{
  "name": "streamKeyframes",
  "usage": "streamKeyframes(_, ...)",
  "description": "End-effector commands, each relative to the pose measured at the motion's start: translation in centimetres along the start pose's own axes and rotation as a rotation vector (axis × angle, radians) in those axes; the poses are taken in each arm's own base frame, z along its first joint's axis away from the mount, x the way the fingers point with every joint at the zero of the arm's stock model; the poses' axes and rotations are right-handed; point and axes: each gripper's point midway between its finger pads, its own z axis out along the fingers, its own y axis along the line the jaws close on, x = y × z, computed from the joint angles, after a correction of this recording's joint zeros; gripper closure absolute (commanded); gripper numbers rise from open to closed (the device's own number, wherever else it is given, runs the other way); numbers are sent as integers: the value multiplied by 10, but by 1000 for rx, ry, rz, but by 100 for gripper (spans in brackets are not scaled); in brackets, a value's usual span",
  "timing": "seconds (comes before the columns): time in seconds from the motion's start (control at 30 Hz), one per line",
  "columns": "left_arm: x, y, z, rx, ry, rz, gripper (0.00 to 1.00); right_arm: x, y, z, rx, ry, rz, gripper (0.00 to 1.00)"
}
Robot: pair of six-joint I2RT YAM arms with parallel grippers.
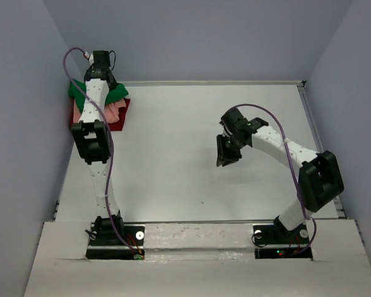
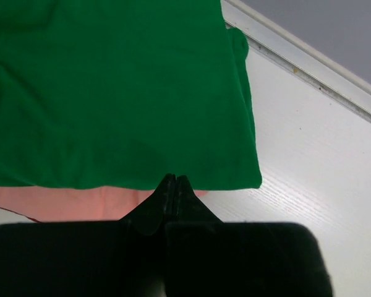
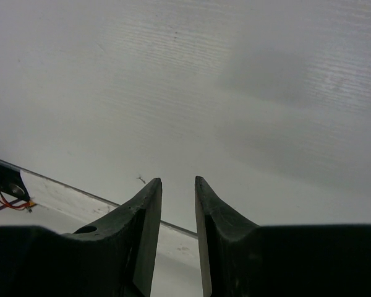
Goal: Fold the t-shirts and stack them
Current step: Put the neatly folded tshirt into the corner of the board with the left arm
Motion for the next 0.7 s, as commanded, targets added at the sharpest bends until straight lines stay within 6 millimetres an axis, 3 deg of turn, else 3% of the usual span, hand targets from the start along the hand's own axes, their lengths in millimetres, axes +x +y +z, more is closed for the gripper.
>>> streamKeyframes(0.0,-43,9,-18,-22,-129,-18,100,-3,12,-7,-59,-53,-10,66)
streamKeyframes(0.4,-53,33,24,-30,-154,-27,100,12,7,-13,-61,-48,21,66)
streamKeyframes(0.43,-46,36,35,-33,-137,-29,100,13,10,-16,-77,-51,22,66)
streamKeyframes(0.67,-32,42,62,-25,-110,-32,100,15,13,-28,-94,-67,28,66)
